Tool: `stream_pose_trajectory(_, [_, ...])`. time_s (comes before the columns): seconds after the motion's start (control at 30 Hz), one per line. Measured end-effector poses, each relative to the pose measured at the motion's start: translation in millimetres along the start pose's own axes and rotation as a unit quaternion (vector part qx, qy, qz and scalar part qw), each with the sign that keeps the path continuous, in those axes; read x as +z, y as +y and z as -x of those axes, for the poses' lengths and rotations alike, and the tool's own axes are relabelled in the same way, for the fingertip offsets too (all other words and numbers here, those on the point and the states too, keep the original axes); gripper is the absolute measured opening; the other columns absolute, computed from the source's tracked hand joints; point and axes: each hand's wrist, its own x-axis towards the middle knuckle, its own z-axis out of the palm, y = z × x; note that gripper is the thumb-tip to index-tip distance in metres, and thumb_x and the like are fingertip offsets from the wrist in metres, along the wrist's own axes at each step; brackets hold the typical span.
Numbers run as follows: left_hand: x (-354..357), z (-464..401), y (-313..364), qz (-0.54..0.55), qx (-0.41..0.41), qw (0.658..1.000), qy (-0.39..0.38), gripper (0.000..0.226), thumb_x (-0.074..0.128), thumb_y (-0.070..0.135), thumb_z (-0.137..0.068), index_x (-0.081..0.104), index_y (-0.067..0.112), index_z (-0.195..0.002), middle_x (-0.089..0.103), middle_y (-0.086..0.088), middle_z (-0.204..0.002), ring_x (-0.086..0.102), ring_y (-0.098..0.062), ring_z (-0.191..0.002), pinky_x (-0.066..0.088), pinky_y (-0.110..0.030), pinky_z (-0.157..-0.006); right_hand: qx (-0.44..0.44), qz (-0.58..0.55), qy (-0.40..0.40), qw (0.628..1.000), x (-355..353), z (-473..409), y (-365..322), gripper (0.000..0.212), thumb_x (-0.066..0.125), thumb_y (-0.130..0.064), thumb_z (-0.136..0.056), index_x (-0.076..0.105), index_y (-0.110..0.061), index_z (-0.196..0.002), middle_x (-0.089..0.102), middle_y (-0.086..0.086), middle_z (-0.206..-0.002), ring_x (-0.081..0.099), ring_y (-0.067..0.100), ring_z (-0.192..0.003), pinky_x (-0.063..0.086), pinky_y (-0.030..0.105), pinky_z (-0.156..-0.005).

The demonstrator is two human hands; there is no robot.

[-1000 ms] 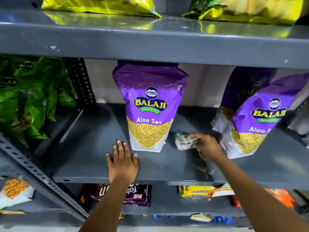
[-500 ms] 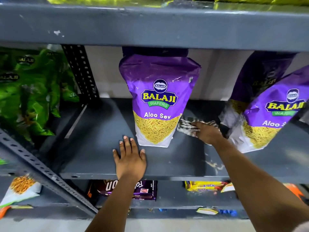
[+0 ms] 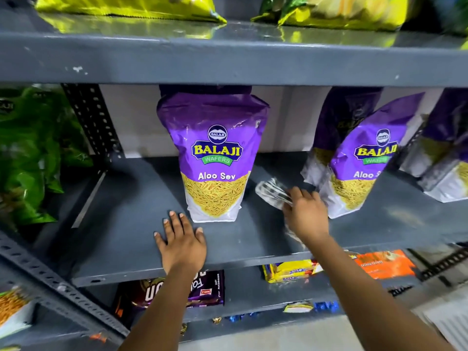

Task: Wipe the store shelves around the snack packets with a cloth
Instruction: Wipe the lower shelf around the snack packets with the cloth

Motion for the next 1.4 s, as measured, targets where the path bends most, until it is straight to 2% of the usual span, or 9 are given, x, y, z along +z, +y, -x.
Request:
stream_pose_trajectory(0.07, [0.9, -0.3, 0.0, -0.003, 0.002, 1.000, 0.002, 0.060, 0.013, 0.040, -0.097, -0.002, 0.010, -0.147, -0.010, -0.010, -0.156, -0.006, -0.025, -0.143, -0.002, -0.049, -0.114, 0.032, -0.021, -0.008, 0.999, -9.5, 3.6, -30.0, 0.032, 0.058, -0.020, -0.074, 0.055, -0.003, -0.101, 0.063, 0.024, -0.100, 0.056, 0.043, -0.094, 0.050, 0.046, -0.075])
stream_pose_trajectory(0.13, [1.8, -0.7, -0.4, -0.001, 0.002, 1.000, 0.003, 0.060, 0.014, 0.039, -0.097, -0.001, 0.010, -0.147, -0.009, -0.010, -0.156, -0.005, -0.025, -0.143, -0.002, -0.049, -0.114, 0.073, -0.032, -0.118, 0.990, 0.3, 15.2, -54.8, 0.044, 0.052, -0.022, -0.081, 0.043, -0.006, -0.121, 0.047, 0.020, -0.130, 0.042, 0.039, -0.118, 0.043, 0.045, -0.093])
stream_pose_trajectory(0.3, [5.3, -2.5, -1.8, -0.005, 0.000, 1.000, 0.005, 0.060, 0.014, 0.039, -0.097, 0.000, 0.010, -0.147, -0.009, -0.009, -0.157, -0.004, -0.025, -0.143, -0.001, -0.049, -0.115, 0.028, -0.068, -0.257, 0.964, 56.3, 42.1, -67.9, 0.055, 0.024, -0.031, -0.096, 0.002, -0.020, -0.144, -0.003, 0.007, -0.158, -0.006, 0.024, -0.145, -0.001, 0.045, -0.118])
stream_pose_trajectory(0.8, [3.3, -0.2, -2.9, 0.001, 0.015, 1.000, 0.009, 0.060, 0.018, 0.038, -0.097, 0.005, 0.008, -0.147, -0.005, -0.012, -0.157, -0.001, -0.028, -0.143, 0.003, -0.052, -0.114, 0.190, -0.037, -0.131, 0.972, 37.5, 58.7, 10.3, 0.065, 0.050, -0.019, -0.080, 0.024, -0.011, -0.139, 0.027, 0.011, -0.153, 0.023, 0.023, -0.141, 0.015, 0.043, -0.118])
stream_pose_trajectory(0.93, [2.2, 1.4, -1.8, 0.004, 0.019, 1.000, 0.013, 0.060, 0.017, 0.037, -0.097, 0.003, 0.008, -0.147, -0.006, -0.012, -0.156, -0.001, -0.028, -0.143, 0.003, -0.051, -0.114, 0.267, -0.037, -0.031, 0.962, 10.5, 74.1, 59.0, 0.046, 0.052, -0.008, -0.072, 0.046, -0.003, -0.118, 0.060, 0.026, -0.117, 0.056, 0.039, -0.108, 0.046, 0.044, -0.092])
stream_pose_trajectory(1.03, [3.9, 0.3, -3.0, 0.000, 0.018, 1.000, 0.015, 0.060, 0.017, 0.037, -0.097, 0.004, 0.008, -0.147, -0.006, -0.012, -0.156, -0.001, -0.028, -0.143, 0.003, -0.051, -0.113, 0.358, -0.091, 0.048, 0.928, -10.8, 66.4, 69.1, 0.028, 0.046, -0.005, -0.078, 0.048, 0.001, -0.105, 0.061, 0.031, -0.102, 0.059, 0.046, -0.093, 0.045, 0.042, -0.072])
stream_pose_trajectory(1.1, [5.7, -0.9, -3.0, 0.001, 0.019, 1.000, 0.017, 0.060, 0.016, 0.037, -0.096, 0.003, 0.008, -0.147, -0.006, -0.012, -0.156, -0.001, -0.028, -0.143, 0.003, -0.051, -0.113, 0.279, -0.083, 0.065, 0.954, -6.0, 50.6, 43.3, 0.029, 0.049, -0.006, -0.079, 0.050, -0.004, -0.107, 0.062, 0.024, -0.103, 0.060, 0.040, -0.093, 0.045, 0.039, -0.073])
stream_pose_trajectory(1.23, [5.8, -0.2, -3.6, -0.001, 0.021, 1.000, 0.018, 0.059, 0.015, 0.037, -0.097, 0.003, 0.008, -0.147, -0.007, -0.013, -0.156, -0.002, -0.028, -0.143, 0.002, -0.051, -0.114, 0.059, -0.067, -0.150, 0.985, 42.8, 46.0, -34.1, 0.045, 0.048, -0.014, -0.084, 0.039, -0.014, -0.128, 0.051, 0.018, -0.133, 0.048, 0.034, -0.122, 0.039, 0.043, -0.102])
stream_pose_trajectory(1.4, [6.0, 0.5, -4.0, -0.012, 0.012, 1.000, 0.007, 0.060, 0.016, 0.037, -0.097, 0.004, 0.006, -0.147, -0.006, -0.013, -0.156, -0.002, -0.027, -0.143, 0.002, -0.049, -0.115, 0.035, -0.033, -0.128, 0.991, 37.3, 58.0, -4.2, 0.049, 0.048, -0.013, -0.086, 0.036, -0.010, -0.134, 0.045, 0.015, -0.142, 0.037, 0.027, -0.134, 0.028, 0.037, -0.111])
